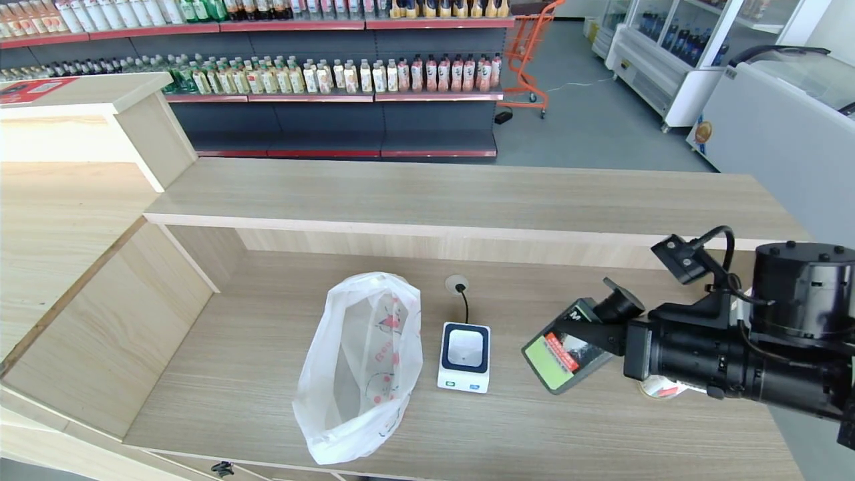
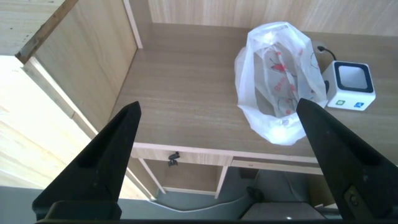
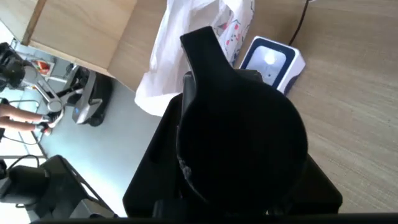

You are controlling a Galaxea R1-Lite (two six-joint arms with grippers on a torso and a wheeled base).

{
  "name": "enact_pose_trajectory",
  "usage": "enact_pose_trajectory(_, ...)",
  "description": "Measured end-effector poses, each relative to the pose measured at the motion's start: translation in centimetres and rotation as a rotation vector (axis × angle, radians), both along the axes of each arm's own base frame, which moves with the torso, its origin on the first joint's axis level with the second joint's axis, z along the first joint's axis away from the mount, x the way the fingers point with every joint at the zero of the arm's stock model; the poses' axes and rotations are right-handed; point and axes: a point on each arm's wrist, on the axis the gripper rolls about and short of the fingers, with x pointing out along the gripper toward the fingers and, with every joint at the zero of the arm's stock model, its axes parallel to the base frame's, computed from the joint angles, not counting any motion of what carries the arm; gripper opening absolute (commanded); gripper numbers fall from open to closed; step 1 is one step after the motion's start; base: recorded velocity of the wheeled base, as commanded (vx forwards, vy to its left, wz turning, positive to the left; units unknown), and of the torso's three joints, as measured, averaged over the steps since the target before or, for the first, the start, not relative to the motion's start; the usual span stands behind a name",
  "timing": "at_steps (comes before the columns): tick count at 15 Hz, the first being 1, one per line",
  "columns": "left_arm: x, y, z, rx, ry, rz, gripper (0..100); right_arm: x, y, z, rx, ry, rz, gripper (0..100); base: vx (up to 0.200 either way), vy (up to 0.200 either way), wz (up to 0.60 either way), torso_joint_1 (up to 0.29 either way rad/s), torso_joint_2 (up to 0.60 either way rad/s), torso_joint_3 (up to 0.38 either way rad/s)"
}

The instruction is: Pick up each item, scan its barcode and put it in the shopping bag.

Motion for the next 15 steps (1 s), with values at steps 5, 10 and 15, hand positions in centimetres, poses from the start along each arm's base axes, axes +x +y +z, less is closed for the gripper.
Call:
enact_pose_trajectory(5, 0.0, 0.0, 0.0, 0.001, 0.0, 0.0, 100, -2.4, -2.3, 1.5, -0.007, -0.023, -0.054, 0, -0.12, 0.04, 0.0, 0.002, 0.0, 0.001)
enact_pose_trajectory(10, 0.0, 0.0, 0.0, 0.006, 0.0, -0.001, 100, -2.8, -2.6, 2.0, -0.001, -0.042, -0.062, 0, -0.12, 0.12, 0.0, 0.001, 0.0, 0.0)
enact_pose_trajectory(15, 0.0, 0.0, 0.0, 0.006, 0.0, -0.001, 100, -2.6, -2.8, 2.0, -0.001, -0.043, -0.078, 0, 0.0, 0.16, 0.0, 0.004, 0.0, 0.004)
